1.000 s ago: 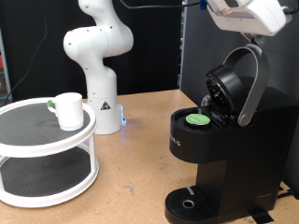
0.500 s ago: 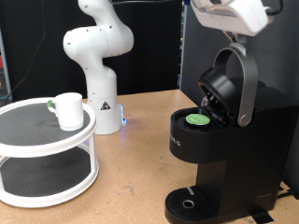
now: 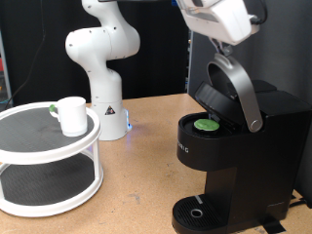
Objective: Make a cup of coffee with the keurig machine
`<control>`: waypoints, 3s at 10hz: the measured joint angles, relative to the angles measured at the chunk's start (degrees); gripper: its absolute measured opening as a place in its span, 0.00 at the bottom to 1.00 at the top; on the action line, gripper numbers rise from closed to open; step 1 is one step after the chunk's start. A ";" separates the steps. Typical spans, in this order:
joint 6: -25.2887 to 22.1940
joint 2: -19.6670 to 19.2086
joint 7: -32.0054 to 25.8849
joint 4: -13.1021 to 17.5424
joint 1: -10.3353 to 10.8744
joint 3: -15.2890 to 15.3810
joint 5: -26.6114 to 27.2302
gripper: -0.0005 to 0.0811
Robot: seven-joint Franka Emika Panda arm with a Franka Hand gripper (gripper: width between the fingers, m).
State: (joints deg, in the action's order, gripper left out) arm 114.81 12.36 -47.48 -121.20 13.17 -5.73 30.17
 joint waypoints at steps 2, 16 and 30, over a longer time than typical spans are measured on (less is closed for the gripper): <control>0.04 -0.35 1.50 -0.45 -1.40 -0.32 -3.33 0.01; 10.65 -5.54 -3.13 -7.91 -3.96 -1.62 -10.30 0.01; -0.94 -2.46 -11.64 -4.60 -4.30 -3.07 0.38 0.01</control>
State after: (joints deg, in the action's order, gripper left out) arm 113.87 9.90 -59.12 -125.80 8.87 -8.81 30.54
